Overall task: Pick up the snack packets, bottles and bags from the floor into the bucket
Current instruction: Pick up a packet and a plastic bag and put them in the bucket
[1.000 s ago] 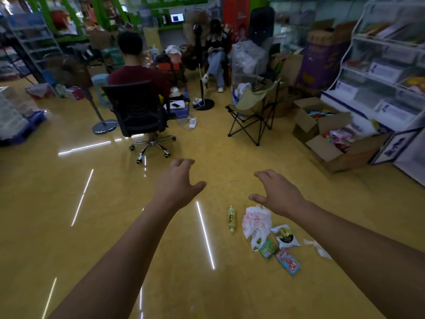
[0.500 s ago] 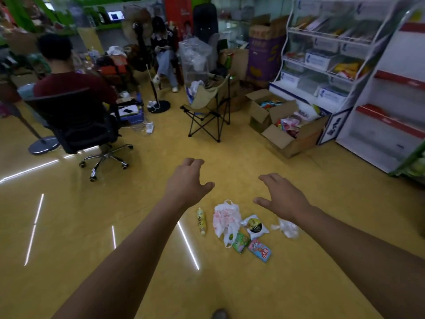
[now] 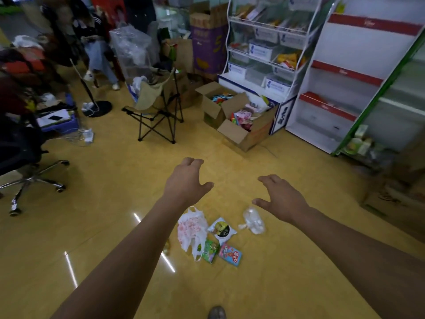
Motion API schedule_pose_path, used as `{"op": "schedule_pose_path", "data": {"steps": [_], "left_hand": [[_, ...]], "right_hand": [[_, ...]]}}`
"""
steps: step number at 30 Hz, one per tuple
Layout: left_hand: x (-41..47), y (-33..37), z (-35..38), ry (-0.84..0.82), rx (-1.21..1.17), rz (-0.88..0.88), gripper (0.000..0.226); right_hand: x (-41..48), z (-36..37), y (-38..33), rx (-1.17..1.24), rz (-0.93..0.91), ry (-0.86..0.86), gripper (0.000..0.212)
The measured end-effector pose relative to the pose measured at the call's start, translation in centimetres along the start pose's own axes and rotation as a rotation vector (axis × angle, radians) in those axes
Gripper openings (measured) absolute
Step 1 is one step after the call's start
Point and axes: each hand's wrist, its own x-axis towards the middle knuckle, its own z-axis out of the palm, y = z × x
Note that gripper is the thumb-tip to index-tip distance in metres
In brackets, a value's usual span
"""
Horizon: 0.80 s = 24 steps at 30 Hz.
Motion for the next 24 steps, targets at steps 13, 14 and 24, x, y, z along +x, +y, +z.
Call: {"op": "schedule_pose_path", "data": {"steps": [13,14,24], "left_hand": [[10.8,0.7,7.1,-0.183,-0.022,0.087,0.075],[11.2,0.8,7.6,-0.192,-0.024,0.091,0.075],[14.4,2.0,12.9,-0.313,-0.027,0.076,0.079]], "right_hand": [[6.5,1.7,5.8,0.009,0.172,-0.08,0.072],[6.7,1.9,6.2,0.007,0.181,-0.082,0.072],[9.8,4.0,10.6,0.004,0.214,-0.161,0.073]]}}
